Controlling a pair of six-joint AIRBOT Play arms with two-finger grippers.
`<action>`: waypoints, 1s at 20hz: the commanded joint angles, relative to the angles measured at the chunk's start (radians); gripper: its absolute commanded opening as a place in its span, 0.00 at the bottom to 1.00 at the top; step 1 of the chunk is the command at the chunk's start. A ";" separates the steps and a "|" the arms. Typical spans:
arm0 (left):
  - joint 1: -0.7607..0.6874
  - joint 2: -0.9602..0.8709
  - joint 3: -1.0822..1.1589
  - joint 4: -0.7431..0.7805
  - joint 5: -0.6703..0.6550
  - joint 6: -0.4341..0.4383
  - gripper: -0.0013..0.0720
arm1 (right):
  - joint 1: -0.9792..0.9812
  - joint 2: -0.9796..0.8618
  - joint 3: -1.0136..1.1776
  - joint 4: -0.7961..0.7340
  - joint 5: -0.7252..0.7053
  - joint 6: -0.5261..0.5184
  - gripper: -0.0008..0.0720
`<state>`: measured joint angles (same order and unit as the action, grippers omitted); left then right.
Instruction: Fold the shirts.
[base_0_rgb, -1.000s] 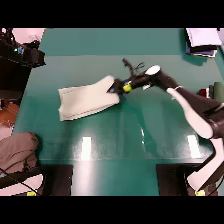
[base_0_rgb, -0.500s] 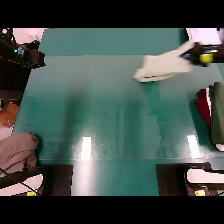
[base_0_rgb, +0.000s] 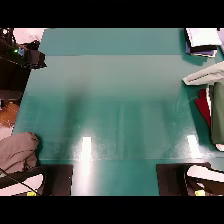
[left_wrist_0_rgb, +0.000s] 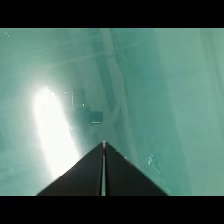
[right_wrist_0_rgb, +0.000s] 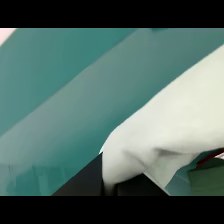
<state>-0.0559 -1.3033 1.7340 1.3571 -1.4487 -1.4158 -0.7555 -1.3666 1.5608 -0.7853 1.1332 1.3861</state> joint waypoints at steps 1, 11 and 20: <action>0.000 0.000 0.000 -0.011 -0.018 -0.002 0.06 | -0.067 0.003 0.015 0.095 -0.029 -0.029 0.03; 0.000 0.000 0.000 -0.014 -0.018 0.002 0.06 | -0.146 0.003 0.325 -0.053 0.264 0.084 0.03; 0.000 0.000 0.000 -0.014 -0.018 0.014 0.06 | -0.146 0.005 0.346 -0.636 0.652 0.228 0.03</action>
<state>-0.0559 -1.3033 1.7340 1.3426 -1.4670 -1.4117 -0.9005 -1.3624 1.9018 -1.2228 1.6379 1.5677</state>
